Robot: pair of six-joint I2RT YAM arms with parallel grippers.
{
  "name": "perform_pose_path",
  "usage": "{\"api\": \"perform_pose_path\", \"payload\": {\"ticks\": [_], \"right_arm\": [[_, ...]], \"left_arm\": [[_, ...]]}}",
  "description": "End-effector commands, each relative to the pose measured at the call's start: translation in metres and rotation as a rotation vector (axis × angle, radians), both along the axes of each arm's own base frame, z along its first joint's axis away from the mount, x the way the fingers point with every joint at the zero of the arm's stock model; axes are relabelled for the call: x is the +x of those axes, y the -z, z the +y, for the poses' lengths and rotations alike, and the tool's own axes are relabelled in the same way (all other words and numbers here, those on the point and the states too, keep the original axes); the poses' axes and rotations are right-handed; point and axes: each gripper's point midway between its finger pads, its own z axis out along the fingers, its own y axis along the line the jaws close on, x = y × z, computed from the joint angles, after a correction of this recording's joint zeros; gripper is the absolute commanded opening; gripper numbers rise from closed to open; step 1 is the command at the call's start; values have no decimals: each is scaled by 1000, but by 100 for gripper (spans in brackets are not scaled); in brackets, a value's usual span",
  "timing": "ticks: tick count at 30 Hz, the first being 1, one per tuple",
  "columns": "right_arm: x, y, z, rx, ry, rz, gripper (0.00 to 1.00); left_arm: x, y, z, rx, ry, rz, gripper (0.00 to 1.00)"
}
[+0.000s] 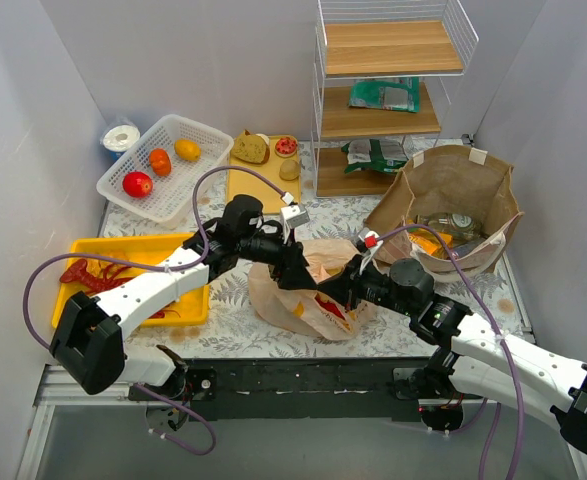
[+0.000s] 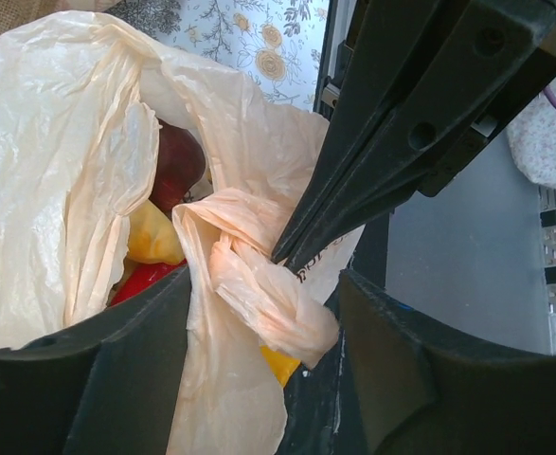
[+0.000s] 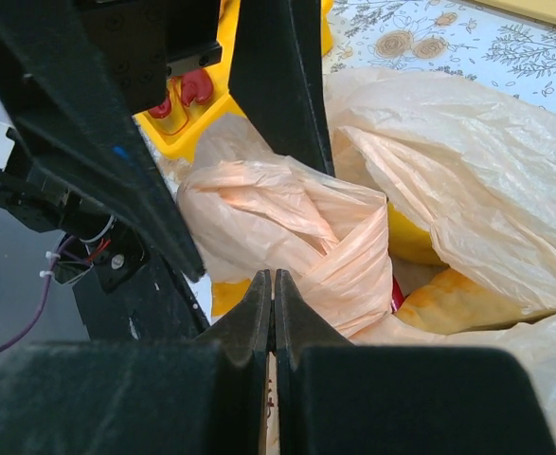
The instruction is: Place the mixed food into the grocery bags and tie them
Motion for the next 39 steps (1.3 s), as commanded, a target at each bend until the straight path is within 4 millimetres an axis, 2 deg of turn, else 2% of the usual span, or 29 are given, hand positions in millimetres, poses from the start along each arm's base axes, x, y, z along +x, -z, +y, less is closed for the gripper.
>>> {"api": "perform_pose_path", "payload": {"ticks": [1, 2, 4, 5, 9, 12, 16, 18, 21, 24, 28, 30, 34, 35, 39], "right_arm": [[1, -14, 3, 34, 1, -31, 1], [1, -13, 3, 34, -4, -28, 1], [0, -14, 4, 37, -10, -29, 1], [0, -14, 4, 39, -13, -31, 1], [-2, -20, 4, 55, -17, -40, 1], [-5, -28, 3, 69, -26, -48, 1], [-15, -38, 7, 82, -79, -60, 1], [-23, -33, 12, 65, -107, -55, 1], [-30, -12, 17, 23, -119, -19, 1], [-34, 17, 19, -35, -112, 22, 1], [-25, 48, 14, -121, -51, 48, 1], [-21, 56, 10, -144, -24, 49, 1], [-14, 58, 4, -163, 12, 10, 1], [-15, 57, 4, -160, 4, 4, 1], [-21, 48, 7, -136, -46, -35, 1]], "left_arm": [[0, 2, -1, 1, 6, -18, 53], [1, 3, -1, 4, -6, -11, 43], [7, 8, -1, 18, -41, -14, 34], [8, 10, -1, 24, -51, -14, 25], [11, 14, -1, 40, -77, 1, 8], [20, 18, 1, 64, -129, -9, 0], [36, 25, 3, 95, -239, 6, 0], [43, 26, 4, 98, -286, 14, 0], [51, 26, 3, 96, -333, 24, 0], [49, 24, 2, 74, -331, 40, 0], [45, 18, 1, 40, -305, 65, 0], [45, 11, 2, 16, -292, 64, 0], [36, 1, 4, -37, -227, 73, 0], [29, -2, 3, -53, -179, 87, 0], [18, 5, -4, -56, -92, 165, 1]]}}
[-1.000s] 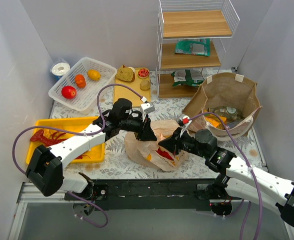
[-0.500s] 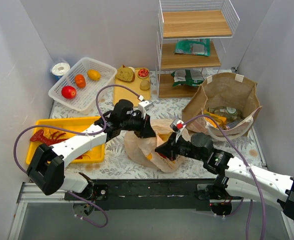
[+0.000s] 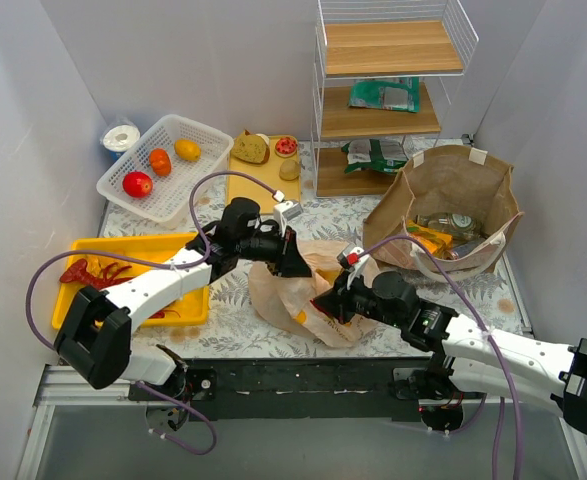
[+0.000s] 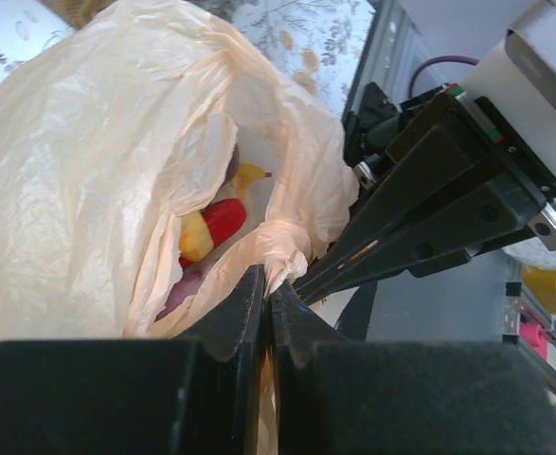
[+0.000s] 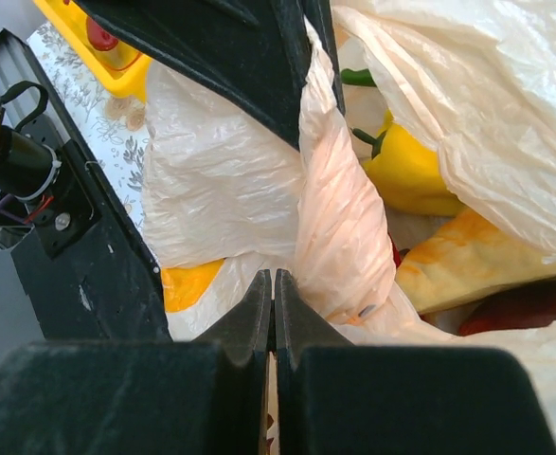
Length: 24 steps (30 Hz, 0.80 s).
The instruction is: Place the mixed food into the grocery bags and tie them
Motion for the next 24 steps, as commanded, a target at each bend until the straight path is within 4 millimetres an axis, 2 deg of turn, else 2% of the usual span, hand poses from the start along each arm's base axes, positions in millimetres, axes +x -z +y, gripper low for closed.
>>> {"api": "perform_pose_path", "payload": {"ticks": [1, 3, 6, 12, 20, 24], "right_arm": [[-9, -3, 1, 4, -65, -47, 1], [-10, -6, 2, 11, -79, -61, 1], [-12, -10, 4, 28, -94, -74, 1], [-13, -14, 6, 36, -110, -89, 1], [-16, -16, 9, 46, -138, -99, 1], [-17, -18, 9, 49, -147, -108, 1]], "left_arm": [[-9, -15, -9, -92, 111, 21, 3], [-9, -13, -11, -93, 124, 41, 11], [-9, -7, -15, -85, 131, 71, 29], [-15, 4, -21, -72, 164, 116, 45], [-19, 19, -31, -37, 187, 156, 48], [-24, 26, -34, -15, 204, 177, 42]]}}
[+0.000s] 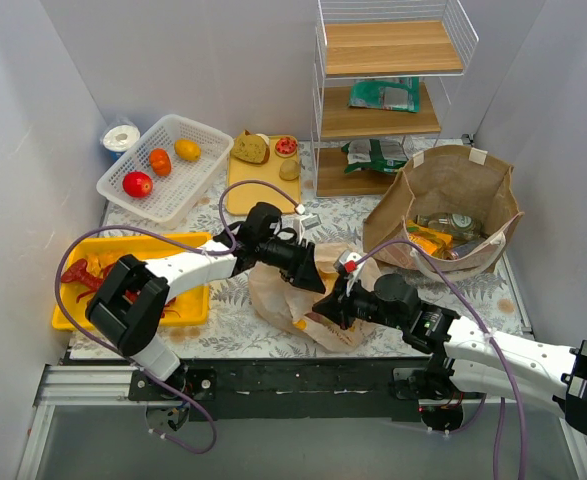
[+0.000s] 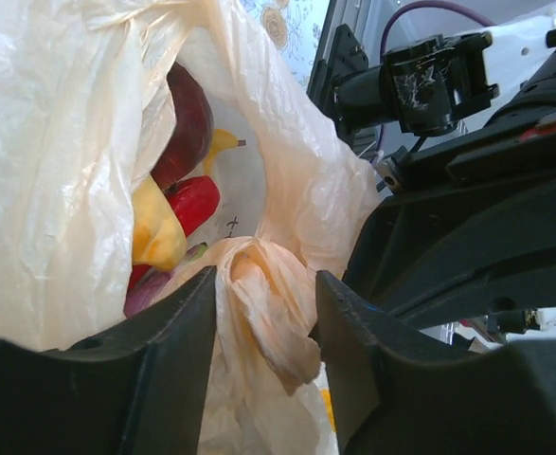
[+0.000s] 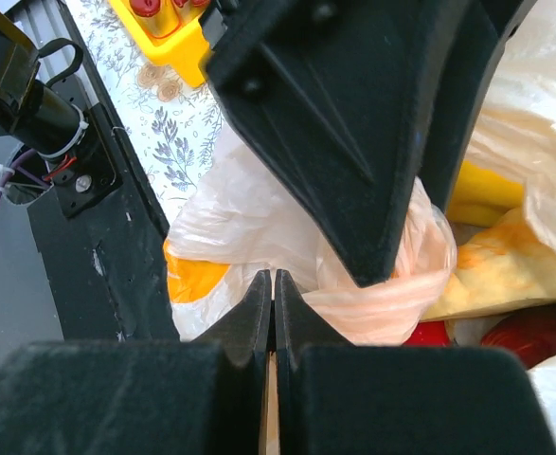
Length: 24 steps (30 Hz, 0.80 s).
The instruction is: Place the mixed food into the grocery bags and tie them
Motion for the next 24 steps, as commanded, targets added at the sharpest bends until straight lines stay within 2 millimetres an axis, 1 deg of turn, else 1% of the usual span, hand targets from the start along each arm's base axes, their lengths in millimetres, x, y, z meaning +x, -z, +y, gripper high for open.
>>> {"api": "perform_pose_path", "payload": {"ticks": [1, 3, 4, 5, 6, 7, 8, 9, 10, 11, 12, 13, 14, 15, 16, 17, 18, 19, 20, 21, 22, 23, 24], "right_arm": [[-1, -16, 6, 50, -28, -55, 1], [-1, -16, 6, 49, -31, -55, 1], [-3, -16, 6, 49, -38, -56, 1], [-3, -15, 6, 47, -38, -54, 1], [-4, -15, 5, 48, -41, -51, 1], [-6, -17, 5, 52, -48, -47, 1], [-7, -20, 6, 59, -54, -42, 1], [-10, -29, 6, 83, -60, -38, 7], [-13, -33, 5, 90, -70, -29, 16], [-15, -48, 6, 119, -75, -29, 33], [-17, -64, 5, 152, -84, -46, 43], [-20, -69, 3, 149, -94, -41, 51], [-20, -79, 1, 158, -89, -49, 65], [-19, -105, -1, 196, -81, -75, 70], [-19, -107, -4, 170, -78, -82, 72], [-18, -115, -5, 166, -77, -93, 75], [-16, -138, -5, 193, -76, -123, 76], [-15, -142, -7, 177, -81, -132, 77], [-15, -141, -7, 154, -91, -128, 80], [-13, -160, -8, 176, -92, -149, 82], [-9, -163, -10, 164, -89, -162, 83], [-5, -159, -10, 136, -92, -155, 84], [-1, -162, -11, 128, -95, -162, 84]], "left_arm": [[-6, -10, -7, -20, 52, -19, 30], [-7, -10, -7, -19, 55, -22, 14], [-8, -14, -6, -25, 52, -35, 3], [-7, -16, -6, -27, 49, -54, 0], [-4, -17, -5, -20, 32, -79, 0], [-5, -27, -2, -37, 26, -117, 0], [-3, -31, -1, -46, 21, -151, 0], [-5, -33, 2, -52, 17, -171, 0], [-5, -37, 3, -60, 9, -198, 0], [-7, -48, 6, -87, 13, -247, 0], [-9, -52, 8, -98, 16, -265, 0], [-13, -51, 10, -104, 28, -271, 0], [-17, -62, 12, -135, 38, -302, 0], [-19, -64, 14, -146, 49, -320, 0], [-24, -67, 15, -160, 67, -325, 0], [-27, -73, 17, -177, 75, -345, 0], [-28, -75, 18, -185, 81, -362, 0], [-29, -77, 19, -190, 82, -373, 0], [-29, -78, 19, -192, 82, -381, 0], [-30, -82, 21, -200, 77, -401, 0], [-29, -84, 22, -203, 75, -419, 0], [-29, -84, 23, -204, 68, -431, 0], [-30, -89, 24, -215, 64, -449, 0]]}}
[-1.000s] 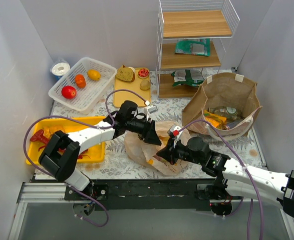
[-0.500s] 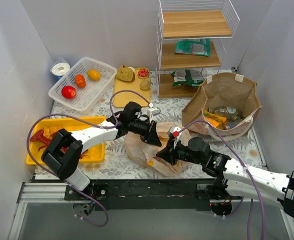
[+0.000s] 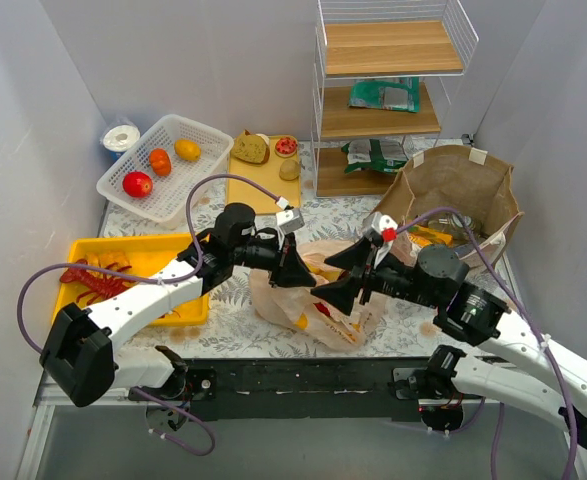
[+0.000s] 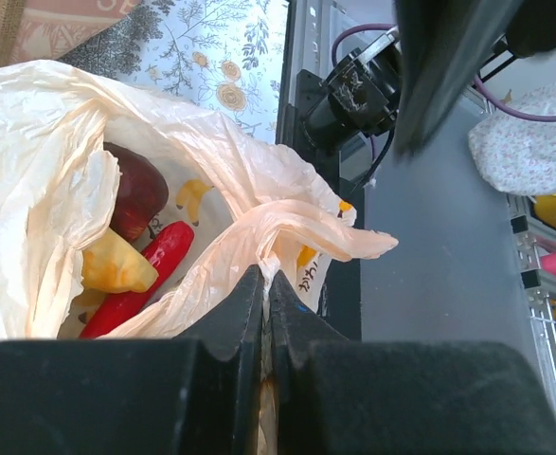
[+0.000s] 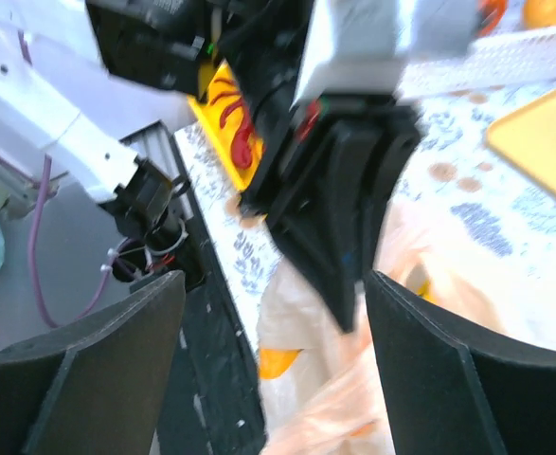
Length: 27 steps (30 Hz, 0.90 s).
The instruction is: Place the mixed food into the grocery bags and tie them
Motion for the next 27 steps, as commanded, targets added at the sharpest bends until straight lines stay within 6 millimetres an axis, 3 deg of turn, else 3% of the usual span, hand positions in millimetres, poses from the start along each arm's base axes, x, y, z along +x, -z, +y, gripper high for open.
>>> {"api": "perform_pose_path", "payload": {"ticks": [1, 6, 8, 15, 18, 22, 27], "right_arm": [[13, -13, -9, -61, -23, -36, 84], [29, 3, -19, -61, -162, 5, 82], [30, 20, -25, -59, -242, 39, 79], [12, 57, -23, -57, -420, 91, 76], [10, 73, -22, -68, -456, 139, 74], [11, 91, -21, -86, -469, 188, 63], [16, 99, -18, -88, -455, 192, 54]], "left_arm": [[-7, -14, 6, -43, 9, -96, 0], [-5, -13, 7, -41, 0, -104, 0], [-6, -14, 7, -42, 2, -107, 0], [-4, -14, 9, -40, -17, -120, 0], [-5, -14, 8, -40, -8, -117, 0], [-5, -16, 8, -43, -9, -120, 0], [-5, -15, 8, -41, -7, -116, 0]]}}
